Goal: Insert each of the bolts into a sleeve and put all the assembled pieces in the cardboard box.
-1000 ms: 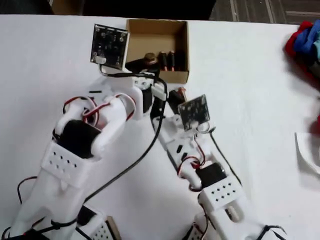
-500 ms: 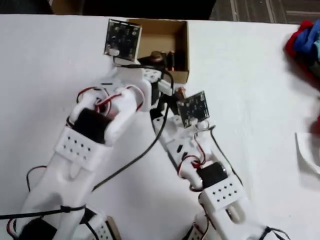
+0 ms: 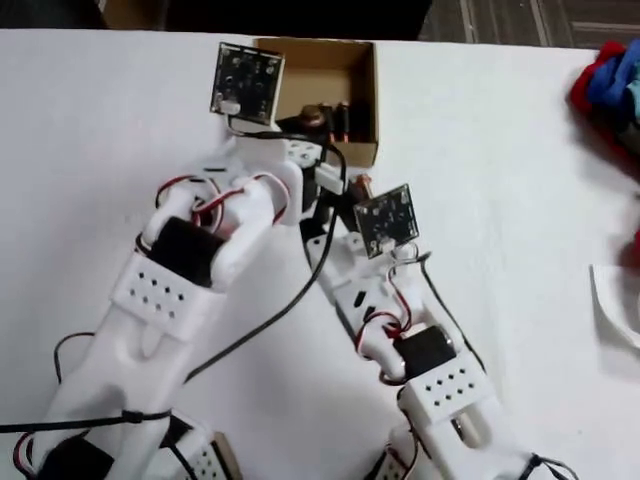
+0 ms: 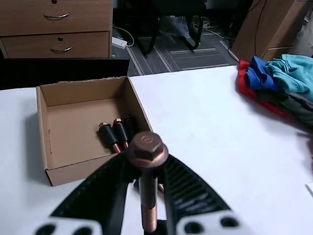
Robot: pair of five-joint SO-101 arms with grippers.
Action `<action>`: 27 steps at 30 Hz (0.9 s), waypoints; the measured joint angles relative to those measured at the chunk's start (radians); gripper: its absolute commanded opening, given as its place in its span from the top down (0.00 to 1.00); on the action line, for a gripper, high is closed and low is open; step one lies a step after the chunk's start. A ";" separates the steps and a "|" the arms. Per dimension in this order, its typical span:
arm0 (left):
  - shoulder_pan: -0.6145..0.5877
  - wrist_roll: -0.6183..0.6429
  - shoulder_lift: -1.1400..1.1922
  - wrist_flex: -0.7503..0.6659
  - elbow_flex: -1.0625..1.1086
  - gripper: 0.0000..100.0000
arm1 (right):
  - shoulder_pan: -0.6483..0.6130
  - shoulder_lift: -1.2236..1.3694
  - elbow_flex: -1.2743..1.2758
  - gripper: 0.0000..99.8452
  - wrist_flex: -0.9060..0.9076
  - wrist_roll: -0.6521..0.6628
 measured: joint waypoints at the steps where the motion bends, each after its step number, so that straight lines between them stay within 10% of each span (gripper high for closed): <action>1: 0.000 -0.002 -0.002 -0.005 0.009 0.97 | 0.000 0.000 0.000 0.98 0.000 0.000; 27: 0.086 -0.003 0.000 -0.028 0.021 0.97 | 0.018 -0.002 -0.009 0.98 -0.026 -0.002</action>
